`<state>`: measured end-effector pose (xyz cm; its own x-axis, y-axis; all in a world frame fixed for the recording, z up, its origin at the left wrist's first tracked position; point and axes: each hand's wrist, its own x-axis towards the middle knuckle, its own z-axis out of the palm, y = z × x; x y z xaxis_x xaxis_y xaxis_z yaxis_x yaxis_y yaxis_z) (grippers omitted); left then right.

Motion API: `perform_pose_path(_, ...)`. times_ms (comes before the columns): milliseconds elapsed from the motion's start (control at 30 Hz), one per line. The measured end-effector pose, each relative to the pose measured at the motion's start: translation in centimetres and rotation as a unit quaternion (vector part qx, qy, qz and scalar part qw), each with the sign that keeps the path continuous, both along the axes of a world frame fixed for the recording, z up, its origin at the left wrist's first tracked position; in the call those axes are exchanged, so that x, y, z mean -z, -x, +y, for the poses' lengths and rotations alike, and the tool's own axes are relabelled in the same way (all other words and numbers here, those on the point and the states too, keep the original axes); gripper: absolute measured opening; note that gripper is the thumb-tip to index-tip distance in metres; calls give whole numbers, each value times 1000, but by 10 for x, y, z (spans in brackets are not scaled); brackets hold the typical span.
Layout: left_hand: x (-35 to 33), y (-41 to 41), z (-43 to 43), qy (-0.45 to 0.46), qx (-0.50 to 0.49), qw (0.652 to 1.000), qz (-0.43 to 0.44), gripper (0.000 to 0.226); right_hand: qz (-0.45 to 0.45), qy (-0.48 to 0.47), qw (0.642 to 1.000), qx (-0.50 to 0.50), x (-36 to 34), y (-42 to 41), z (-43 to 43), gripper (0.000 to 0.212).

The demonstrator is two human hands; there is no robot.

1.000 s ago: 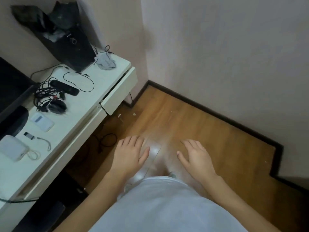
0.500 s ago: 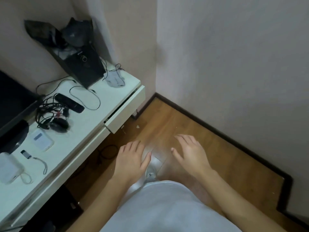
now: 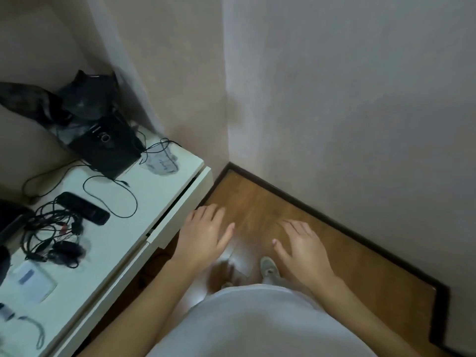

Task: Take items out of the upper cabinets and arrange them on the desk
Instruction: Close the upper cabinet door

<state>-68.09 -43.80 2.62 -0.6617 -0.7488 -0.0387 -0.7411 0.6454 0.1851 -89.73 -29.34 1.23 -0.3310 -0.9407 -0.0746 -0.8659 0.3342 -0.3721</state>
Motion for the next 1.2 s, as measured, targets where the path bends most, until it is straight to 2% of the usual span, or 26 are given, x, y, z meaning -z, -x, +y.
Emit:
perform_pose_path(333,-12,-2,-1,22,-204,979,7,48,-12,-1,981,-195,-12,32,-123,52)
perform_pose_path(500,-19,7,17,7,-286,958,-6,57,-10,-9,961,-277,-22,38,-167,58)
perform_pose_path(767,-59,30,31,48,-346,937,14,59,-25,31,934,-355,-61,47,-193,42)
perform_pose_path(933,-113,40,10,98,-375,919,66,59,-119,100,920,-359,-122,53,-219,40)
perform_pose_path(1100,-180,46,-16,153,-356,917,97,53,-207,176,888,-372,-200,52,-250,44)
perform_pose_path(1200,-225,43,-36,203,-337,909,139,53,-258,250,856,-372,-257,50,-268,33)
